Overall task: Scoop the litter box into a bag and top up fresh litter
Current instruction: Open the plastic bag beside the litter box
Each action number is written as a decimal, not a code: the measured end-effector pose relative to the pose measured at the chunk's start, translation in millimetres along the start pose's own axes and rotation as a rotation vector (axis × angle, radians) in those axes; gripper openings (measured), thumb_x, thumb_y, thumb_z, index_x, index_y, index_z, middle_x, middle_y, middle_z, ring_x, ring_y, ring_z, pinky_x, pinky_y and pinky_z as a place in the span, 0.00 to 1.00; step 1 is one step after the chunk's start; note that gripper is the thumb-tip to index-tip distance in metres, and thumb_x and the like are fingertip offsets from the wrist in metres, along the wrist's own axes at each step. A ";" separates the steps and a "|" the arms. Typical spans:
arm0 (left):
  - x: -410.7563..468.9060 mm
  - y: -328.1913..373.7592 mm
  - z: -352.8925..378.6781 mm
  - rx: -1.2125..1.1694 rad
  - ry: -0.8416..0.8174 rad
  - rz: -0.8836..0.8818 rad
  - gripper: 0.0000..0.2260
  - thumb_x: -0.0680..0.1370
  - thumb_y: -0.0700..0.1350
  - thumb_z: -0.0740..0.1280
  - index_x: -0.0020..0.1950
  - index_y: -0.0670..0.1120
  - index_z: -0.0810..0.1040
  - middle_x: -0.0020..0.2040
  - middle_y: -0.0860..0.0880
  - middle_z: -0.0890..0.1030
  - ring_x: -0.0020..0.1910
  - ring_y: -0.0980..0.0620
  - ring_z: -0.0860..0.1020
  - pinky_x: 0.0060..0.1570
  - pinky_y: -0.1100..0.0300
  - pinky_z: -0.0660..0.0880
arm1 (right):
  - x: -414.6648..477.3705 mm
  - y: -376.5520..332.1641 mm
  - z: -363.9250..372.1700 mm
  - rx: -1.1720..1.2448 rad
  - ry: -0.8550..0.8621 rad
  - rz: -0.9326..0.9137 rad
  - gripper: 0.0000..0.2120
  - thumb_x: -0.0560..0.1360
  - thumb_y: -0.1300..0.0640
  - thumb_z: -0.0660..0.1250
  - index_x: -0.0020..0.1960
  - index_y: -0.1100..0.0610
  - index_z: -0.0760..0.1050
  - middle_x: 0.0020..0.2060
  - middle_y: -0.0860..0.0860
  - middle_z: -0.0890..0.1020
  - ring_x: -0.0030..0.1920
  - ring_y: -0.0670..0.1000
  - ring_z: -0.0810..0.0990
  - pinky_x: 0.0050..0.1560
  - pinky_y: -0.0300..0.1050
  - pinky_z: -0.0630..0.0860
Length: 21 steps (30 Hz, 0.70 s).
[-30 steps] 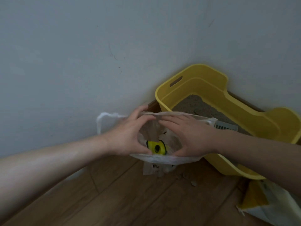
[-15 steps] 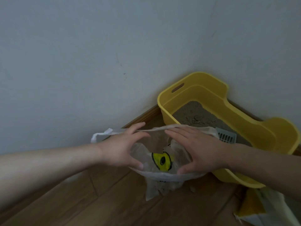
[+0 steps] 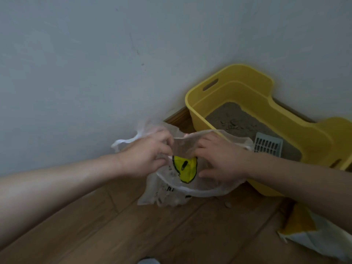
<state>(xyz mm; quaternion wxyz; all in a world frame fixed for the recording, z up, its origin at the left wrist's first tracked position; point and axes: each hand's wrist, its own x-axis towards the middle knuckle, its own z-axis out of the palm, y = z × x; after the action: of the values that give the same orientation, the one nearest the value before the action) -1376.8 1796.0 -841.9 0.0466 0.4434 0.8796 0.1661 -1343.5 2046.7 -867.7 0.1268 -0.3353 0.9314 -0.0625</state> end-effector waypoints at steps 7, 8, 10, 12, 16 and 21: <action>-7.3 -9.5 0.0 -0.147 -0.080 -0.301 0.01 0.75 0.41 0.73 0.44 0.44 0.84 0.64 0.50 0.79 0.68 0.55 0.71 0.64 0.73 0.57 | -13.7 19.1 -1.5 -0.028 0.184 0.018 0.10 0.73 0.43 0.67 0.48 0.47 0.81 0.63 0.47 0.74 0.71 0.55 0.64 0.72 0.57 0.61; -10.2 -11.2 1.7 -0.142 -0.089 -0.344 0.02 0.75 0.43 0.73 0.43 0.45 0.83 0.67 0.52 0.76 0.68 0.55 0.71 0.65 0.73 0.56 | -17.4 20.2 -1.1 -0.031 0.188 0.026 0.09 0.73 0.44 0.67 0.47 0.47 0.81 0.65 0.48 0.74 0.72 0.56 0.64 0.71 0.58 0.61; -16.6 -16.2 7.5 -0.096 -0.113 -0.401 0.04 0.74 0.47 0.74 0.40 0.52 0.83 0.69 0.56 0.74 0.69 0.58 0.69 0.71 0.70 0.42 | -23.8 20.5 0.2 -0.042 0.176 0.042 0.08 0.74 0.45 0.68 0.47 0.48 0.81 0.67 0.50 0.73 0.72 0.56 0.63 0.71 0.59 0.61; -21.3 -16.6 12.2 -0.088 -0.157 -0.441 0.07 0.73 0.54 0.74 0.36 0.62 0.80 0.70 0.60 0.71 0.70 0.61 0.67 0.75 0.50 0.34 | -27.2 18.5 2.1 -0.039 0.163 0.063 0.08 0.75 0.46 0.68 0.47 0.49 0.81 0.69 0.51 0.72 0.73 0.55 0.62 0.73 0.58 0.59; -29.7 -10.5 14.8 -0.208 -0.169 -0.481 0.06 0.70 0.59 0.75 0.37 0.69 0.79 0.74 0.59 0.68 0.69 0.64 0.66 0.73 0.54 0.61 | -26.0 11.7 6.6 -0.023 0.192 0.050 0.06 0.74 0.47 0.67 0.46 0.48 0.80 0.70 0.50 0.72 0.74 0.54 0.61 0.74 0.60 0.57; -17.6 5.5 8.0 -0.134 -0.151 -0.363 0.20 0.76 0.66 0.57 0.57 0.58 0.80 0.57 0.59 0.82 0.57 0.59 0.78 0.57 0.54 0.76 | -22.1 2.6 12.4 -0.050 0.289 -0.012 0.09 0.73 0.48 0.61 0.42 0.50 0.78 0.66 0.52 0.76 0.71 0.56 0.65 0.68 0.61 0.65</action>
<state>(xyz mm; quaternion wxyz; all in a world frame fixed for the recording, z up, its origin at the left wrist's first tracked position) -1360.2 1787.1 -848.8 0.1711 0.2848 0.9260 0.1794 -1325.2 2062.5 -875.8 -0.0175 -0.3315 0.9392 -0.0879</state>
